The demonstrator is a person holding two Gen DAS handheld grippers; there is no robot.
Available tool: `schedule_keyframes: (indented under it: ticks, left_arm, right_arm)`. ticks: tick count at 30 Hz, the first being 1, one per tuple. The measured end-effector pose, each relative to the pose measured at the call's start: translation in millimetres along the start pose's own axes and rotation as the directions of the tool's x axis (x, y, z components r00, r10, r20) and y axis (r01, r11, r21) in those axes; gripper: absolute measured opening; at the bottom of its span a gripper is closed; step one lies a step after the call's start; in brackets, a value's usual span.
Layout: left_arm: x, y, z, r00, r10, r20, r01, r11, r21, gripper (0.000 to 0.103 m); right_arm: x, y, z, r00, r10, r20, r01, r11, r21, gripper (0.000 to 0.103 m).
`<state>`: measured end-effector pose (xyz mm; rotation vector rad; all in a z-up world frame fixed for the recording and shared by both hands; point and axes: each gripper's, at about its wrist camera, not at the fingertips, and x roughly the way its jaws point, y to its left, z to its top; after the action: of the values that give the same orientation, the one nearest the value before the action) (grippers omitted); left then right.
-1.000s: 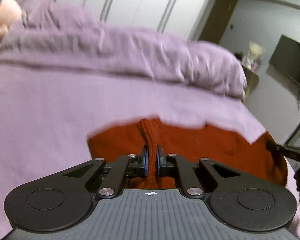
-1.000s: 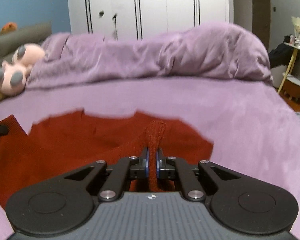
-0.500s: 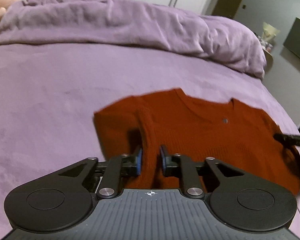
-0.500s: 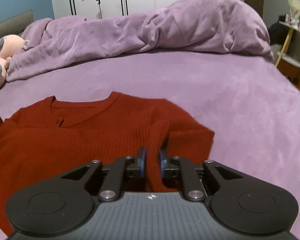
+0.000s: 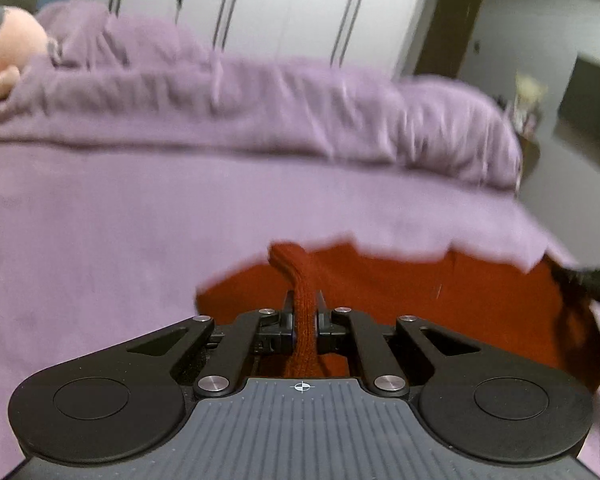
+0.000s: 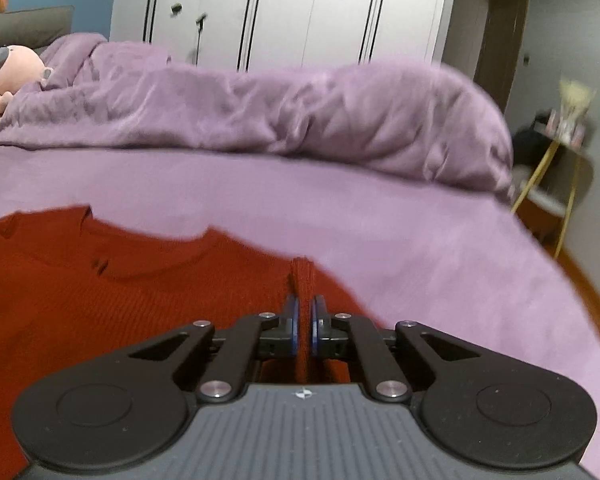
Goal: Fold small clothes
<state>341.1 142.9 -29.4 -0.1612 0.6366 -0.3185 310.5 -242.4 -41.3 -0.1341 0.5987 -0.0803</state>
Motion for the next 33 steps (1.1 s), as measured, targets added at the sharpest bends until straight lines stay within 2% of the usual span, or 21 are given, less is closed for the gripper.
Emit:
schedule_keyframes:
  ticks: [4, 8, 10, 11, 12, 14, 15, 16, 17, 18, 19, 20, 21, 22, 23, 24, 25, 27, 29, 31, 33]
  left_arm:
    - [9, -9, 33, 0.994, 0.067, 0.083, -0.072, 0.996, 0.056, 0.008]
    - [46, -19, 43, 0.981, 0.169, 0.091, -0.179, 0.978, 0.110, 0.010]
    - [67, -25, 39, 0.969, 0.243, 0.047, -0.248, 0.959, 0.137, 0.017]
    - [70, -27, 35, 0.960, 0.277, 0.037, -0.279, 0.951, 0.135, 0.025]
    - [70, -29, 30, 0.956, 0.289, 0.039, -0.292, 0.949, 0.117, 0.037]
    - [59, -32, 18, 0.973, 0.222, 0.060, -0.225, 0.973, 0.048, 0.055]
    - [52, -36, 13, 0.983, 0.165, 0.075, -0.166, 0.986, 0.011, 0.058]
    - [48, -40, 8, 0.989, 0.118, 0.087, -0.117, 0.993, -0.020, 0.059]
    - [46, -45, 1, 0.993, 0.066, 0.093, -0.060, 0.996, -0.065, 0.062]
    - [48, -49, -4, 0.995, 0.034, 0.092, -0.024, 0.994, -0.107, 0.064]
    - [52, -53, -11, 0.997, 0.008, 0.083, 0.005, 0.988, -0.157, 0.066]
    - [60, -57, -16, 0.998, 0.002, 0.062, 0.010, 0.983, -0.185, 0.068]
    - [68, -61, -21, 0.999, 0.010, 0.032, -0.004, 0.982, -0.189, 0.068]
    - [74, -64, -26, 0.999, 0.032, 0.009, -0.030, 0.984, -0.178, 0.068]
    - [80, -64, -31, 0.998, 0.055, -0.002, -0.055, 0.985, -0.166, 0.067]
    - [82, -62, -36, 0.996, 0.085, -0.010, -0.086, 0.985, -0.153, 0.067]
    - [81, -57, -39, 0.992, 0.125, -0.014, -0.125, 0.981, -0.147, 0.067]
    - [77, -43, -42, 0.983, 0.183, 0.011, -0.179, 0.973, -0.143, 0.067]
    - [67, -24, -44, 0.963, 0.268, 0.033, -0.258, 0.949, -0.179, 0.067]
    - [61, -4, -47, 0.948, 0.316, 0.036, -0.298, 0.922, -0.249, 0.067]
    - [55, 16, -50, 0.931, 0.364, 0.020, -0.338, 0.882, -0.328, 0.067]
  right_arm:
    - [7, -3, 29, 0.997, -0.061, 0.057, 0.061, 0.998, 0.010, 0.005]
    - [30, -6, 53, 0.987, -0.133, 0.090, 0.128, 0.990, 0.054, 0.005]
    - [48, -7, 56, 0.989, -0.133, 0.072, 0.127, 0.989, 0.077, 0.005]
    - [57, -7, 54, 0.989, -0.132, 0.061, 0.126, 0.988, 0.093, 0.005]
    - [63, -8, 51, 0.988, -0.141, 0.057, 0.135, 0.985, 0.104, 0.006]
    - [70, -8, 42, 0.978, -0.206, 0.031, 0.200, 0.971, 0.129, 0.018]
    - [68, -8, 37, 0.973, -0.231, 0.019, 0.225, 0.960, 0.169, 0.020]
    - [60, -7, 32, 0.980, -0.198, 0.034, 0.185, 0.956, 0.229, 0.020]
    - [51, -5, 27, 0.992, -0.114, 0.054, 0.094, 0.951, 0.294, 0.020]
    - [42, -2, 20, 0.996, 0.034, 0.085, -0.064, 0.921, 0.383, 0.022]
    - [37, 3, 11, 0.973, 0.193, 0.126, -0.230, 0.854, 0.466, 0.029]
    - [35, 12, 0, 0.913, 0.368, 0.177, -0.402, 0.733, 0.548, 0.033]
    - [38, 23, -10, 0.849, 0.484, 0.212, -0.504, 0.621, 0.600, 0.037]
    - [43, 35, -19, 0.791, 0.566, 0.231, -0.565, 0.530, 0.632, 0.037]
    - [48, 50, -28, 0.744, 0.627, 0.232, -0.598, 0.469, 0.650, 0.037]
    - [53, 60, -33, 0.730, 0.650, 0.211, -0.601, 0.463, 0.652, 0.037]
    - [56, 67, -38, 0.733, 0.655, 0.186, -0.598, 0.488, 0.636, 0.035]
    - [54, 59, -44, 0.741, 0.639, 0.205, -0.615, 0.524, 0.589, 0.035]
    - [52, 37, -43, 0.799, 0.575, 0.176, -0.558, 0.601, 0.572, 0.036]
    - [52, 3, -50, 0.866, 0.483, 0.134, -0.466, 0.679, 0.568, 0.036]
    - [47, -35, -62, 0.900, 0.416, 0.133, -0.408, 0.693, 0.594, 0.033]
